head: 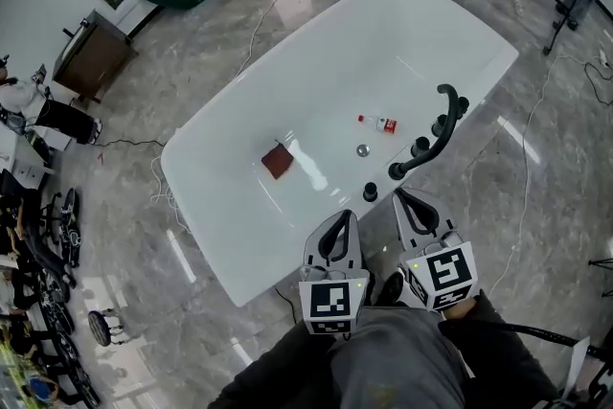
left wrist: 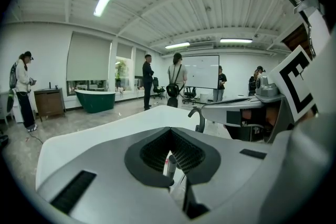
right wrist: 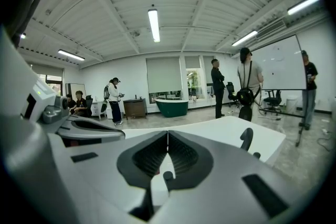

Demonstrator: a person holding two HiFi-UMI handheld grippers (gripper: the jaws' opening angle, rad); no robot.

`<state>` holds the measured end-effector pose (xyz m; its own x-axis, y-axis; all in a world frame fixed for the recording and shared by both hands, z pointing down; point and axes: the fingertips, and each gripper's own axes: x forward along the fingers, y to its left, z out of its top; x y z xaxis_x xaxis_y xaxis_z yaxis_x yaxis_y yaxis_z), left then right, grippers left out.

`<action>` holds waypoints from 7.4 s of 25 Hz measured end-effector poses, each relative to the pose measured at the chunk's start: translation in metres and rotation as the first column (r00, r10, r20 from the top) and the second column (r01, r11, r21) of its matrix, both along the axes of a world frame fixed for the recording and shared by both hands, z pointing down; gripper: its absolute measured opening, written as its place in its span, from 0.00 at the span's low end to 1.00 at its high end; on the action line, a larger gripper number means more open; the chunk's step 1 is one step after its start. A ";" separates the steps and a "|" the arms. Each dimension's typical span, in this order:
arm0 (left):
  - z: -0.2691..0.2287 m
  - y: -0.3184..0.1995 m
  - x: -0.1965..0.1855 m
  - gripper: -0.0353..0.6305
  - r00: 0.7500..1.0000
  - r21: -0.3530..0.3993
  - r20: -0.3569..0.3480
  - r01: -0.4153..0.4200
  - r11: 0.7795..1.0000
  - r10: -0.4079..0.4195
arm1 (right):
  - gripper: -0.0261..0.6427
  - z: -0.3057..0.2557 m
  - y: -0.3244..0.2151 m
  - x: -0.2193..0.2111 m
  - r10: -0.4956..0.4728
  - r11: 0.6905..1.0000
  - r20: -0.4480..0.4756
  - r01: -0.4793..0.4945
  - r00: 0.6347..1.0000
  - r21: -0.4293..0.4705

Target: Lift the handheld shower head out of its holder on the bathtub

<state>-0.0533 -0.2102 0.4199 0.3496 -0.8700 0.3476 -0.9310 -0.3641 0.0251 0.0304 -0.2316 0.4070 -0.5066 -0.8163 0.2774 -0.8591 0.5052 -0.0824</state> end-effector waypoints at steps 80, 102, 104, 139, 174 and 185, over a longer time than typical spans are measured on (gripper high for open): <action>0.126 -0.033 -0.076 0.06 0.990 -0.045 0.046 0.135 0.990 -0.133 | 0.25 0.234 -0.053 -0.050 -0.102 0.994 -0.197 0.090 0.975 -0.064; 0.019 -0.022 -0.069 0.06 0.985 -0.018 -0.003 0.171 0.985 -0.171 | 0.25 0.002 -0.044 -0.055 -0.152 0.978 -0.105 0.165 0.983 0.127; 0.011 -0.022 -0.066 0.06 0.984 -0.006 -0.012 0.177 0.984 -0.177 | 0.25 -0.018 -0.041 -0.053 -0.158 0.976 -0.092 0.169 0.983 0.139; -0.037 0.046 -0.015 0.06 0.981 0.075 0.008 0.194 0.978 -0.195 | 0.25 -0.134 0.028 -0.005 -0.188 0.919 -0.017 0.182 0.982 0.351; -0.054 0.175 -0.039 0.06 0.976 0.088 -0.074 0.209 0.974 -0.203 | 0.25 -0.138 0.127 -0.013 -0.089 0.910 -0.053 0.103 0.995 0.401; -0.078 0.249 -0.035 0.06 0.983 0.182 -0.080 0.175 0.968 -0.162 | 0.25 -0.193 0.225 -0.001 -0.038 0.850 0.007 0.029 0.999 0.526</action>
<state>-0.0884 0.0388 0.3417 0.2088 -0.9658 0.1540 -0.9780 -0.2061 0.0332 0.0292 -0.0067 0.2138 -0.5370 -0.8202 -0.1973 -0.8418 0.5055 0.1895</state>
